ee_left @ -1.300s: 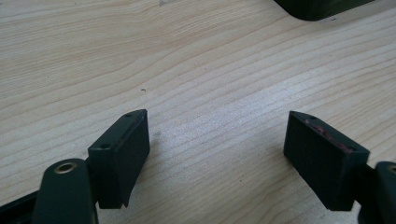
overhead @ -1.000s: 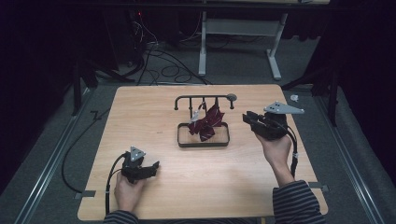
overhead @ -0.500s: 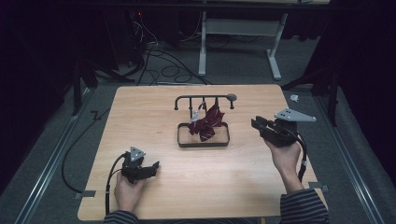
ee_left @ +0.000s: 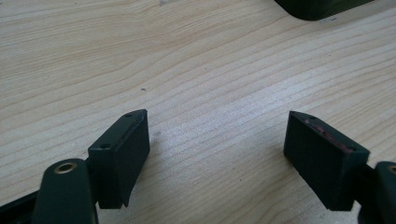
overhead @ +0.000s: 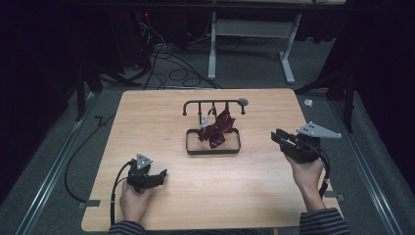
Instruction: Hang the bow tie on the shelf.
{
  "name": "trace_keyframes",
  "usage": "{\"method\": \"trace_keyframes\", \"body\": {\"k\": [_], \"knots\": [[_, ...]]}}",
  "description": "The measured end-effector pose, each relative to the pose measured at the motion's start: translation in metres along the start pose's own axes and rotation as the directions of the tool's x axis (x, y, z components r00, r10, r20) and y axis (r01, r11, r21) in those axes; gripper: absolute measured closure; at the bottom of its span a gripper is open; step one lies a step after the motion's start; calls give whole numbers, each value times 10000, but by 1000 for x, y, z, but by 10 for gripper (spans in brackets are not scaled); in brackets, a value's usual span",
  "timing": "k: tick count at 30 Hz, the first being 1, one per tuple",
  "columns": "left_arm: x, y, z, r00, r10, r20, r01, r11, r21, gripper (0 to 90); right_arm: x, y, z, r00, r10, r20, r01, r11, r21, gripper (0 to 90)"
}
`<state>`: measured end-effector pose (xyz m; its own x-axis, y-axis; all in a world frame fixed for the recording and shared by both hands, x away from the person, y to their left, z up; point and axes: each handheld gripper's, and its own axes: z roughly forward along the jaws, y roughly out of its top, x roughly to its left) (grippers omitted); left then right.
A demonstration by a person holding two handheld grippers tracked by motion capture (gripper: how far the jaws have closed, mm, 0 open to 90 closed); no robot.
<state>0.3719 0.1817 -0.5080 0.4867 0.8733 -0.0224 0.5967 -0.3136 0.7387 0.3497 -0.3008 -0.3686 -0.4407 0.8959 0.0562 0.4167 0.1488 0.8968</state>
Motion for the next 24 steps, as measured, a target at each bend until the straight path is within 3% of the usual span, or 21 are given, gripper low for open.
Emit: {"method": "trace_keyframes", "body": {"k": [24], "knots": [[0, 0, 0, 10000, 12, 4, -12, 10000, 14, 230, 3, -32, -6, 9992, 397, -38, -396, 9992, 107, 712]]}}
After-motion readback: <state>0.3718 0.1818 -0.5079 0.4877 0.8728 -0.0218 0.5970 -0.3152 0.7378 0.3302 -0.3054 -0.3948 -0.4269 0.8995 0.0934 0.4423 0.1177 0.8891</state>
